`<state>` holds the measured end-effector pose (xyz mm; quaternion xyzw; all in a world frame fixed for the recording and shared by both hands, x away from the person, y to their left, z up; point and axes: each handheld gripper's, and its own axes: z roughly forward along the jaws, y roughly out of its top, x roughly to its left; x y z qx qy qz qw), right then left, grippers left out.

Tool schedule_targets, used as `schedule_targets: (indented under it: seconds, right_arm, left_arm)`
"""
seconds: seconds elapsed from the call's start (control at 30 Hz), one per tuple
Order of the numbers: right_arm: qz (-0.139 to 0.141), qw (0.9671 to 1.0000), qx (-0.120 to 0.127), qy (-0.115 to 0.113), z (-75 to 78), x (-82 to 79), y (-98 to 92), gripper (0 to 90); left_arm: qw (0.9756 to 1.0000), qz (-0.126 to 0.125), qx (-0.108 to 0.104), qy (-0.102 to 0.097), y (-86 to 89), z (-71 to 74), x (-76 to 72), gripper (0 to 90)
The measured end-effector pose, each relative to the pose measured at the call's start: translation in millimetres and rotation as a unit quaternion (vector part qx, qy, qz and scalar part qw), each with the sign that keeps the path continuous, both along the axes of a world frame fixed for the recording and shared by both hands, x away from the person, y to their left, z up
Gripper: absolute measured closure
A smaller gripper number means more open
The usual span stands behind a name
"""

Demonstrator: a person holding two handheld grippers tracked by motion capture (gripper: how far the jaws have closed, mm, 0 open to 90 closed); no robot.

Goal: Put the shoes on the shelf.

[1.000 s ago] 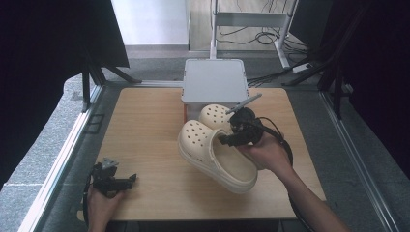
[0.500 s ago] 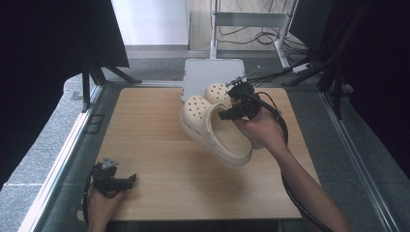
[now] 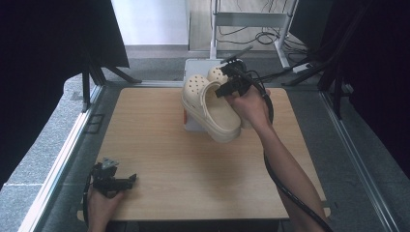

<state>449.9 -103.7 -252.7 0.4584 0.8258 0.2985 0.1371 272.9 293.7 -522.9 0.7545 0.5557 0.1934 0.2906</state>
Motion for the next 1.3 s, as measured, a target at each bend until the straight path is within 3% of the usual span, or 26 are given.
schedule_targets:
  seconds: [0.5,0.93,1.3]
  right_arm:
    - [-0.079,0.9968,0.005,-0.008,4.1,58.2,25.2,64.3]
    - [-0.151,0.9883,0.020,-0.006,-0.6,108.2,37.1,64.3]
    - [-0.195,0.9805,0.009,-0.021,-24.1,141.8,42.6,64.0]
  left_arm:
    - [1.0000,0.000,-0.001,0.001,0.0,0.0,-0.1,0.0]
    - [1.0000,-0.001,-0.003,0.000,-0.1,-0.2,0.3,0.0]
    - [1.0000,-0.002,-0.002,-0.001,0.0,-0.4,0.8,0.0]
